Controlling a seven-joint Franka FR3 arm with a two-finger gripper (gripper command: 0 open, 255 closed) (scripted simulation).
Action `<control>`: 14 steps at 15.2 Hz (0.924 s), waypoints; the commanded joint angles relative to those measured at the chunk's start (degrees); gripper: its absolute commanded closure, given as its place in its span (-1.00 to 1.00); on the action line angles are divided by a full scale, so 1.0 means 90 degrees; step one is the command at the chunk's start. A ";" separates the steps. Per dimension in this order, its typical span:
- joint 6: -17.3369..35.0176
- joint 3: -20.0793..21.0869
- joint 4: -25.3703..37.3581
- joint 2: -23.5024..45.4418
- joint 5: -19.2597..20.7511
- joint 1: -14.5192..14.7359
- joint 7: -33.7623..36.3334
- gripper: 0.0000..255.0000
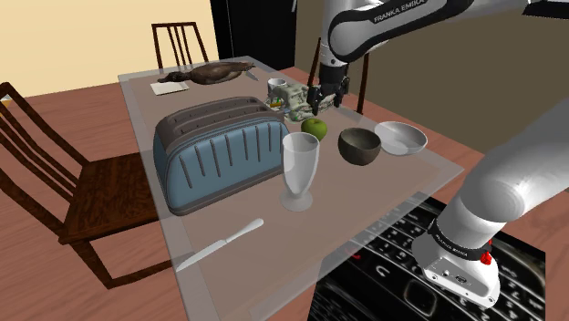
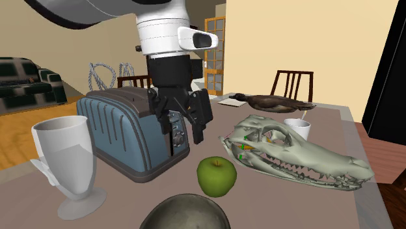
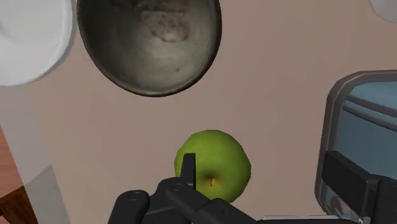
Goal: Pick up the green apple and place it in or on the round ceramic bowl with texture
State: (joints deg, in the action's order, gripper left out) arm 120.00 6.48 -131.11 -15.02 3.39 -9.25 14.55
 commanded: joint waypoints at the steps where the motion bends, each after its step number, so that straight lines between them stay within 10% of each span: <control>1: 0.0358 -0.0008 0.0237 0.0485 0.0154 -0.0135 0.0329 -1.00; 14: 0.1545 -0.0120 0.0732 0.1925 0.0698 -0.0407 0.1301 -1.00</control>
State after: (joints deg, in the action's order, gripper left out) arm 132.88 5.44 -124.36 1.45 9.42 -12.88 26.02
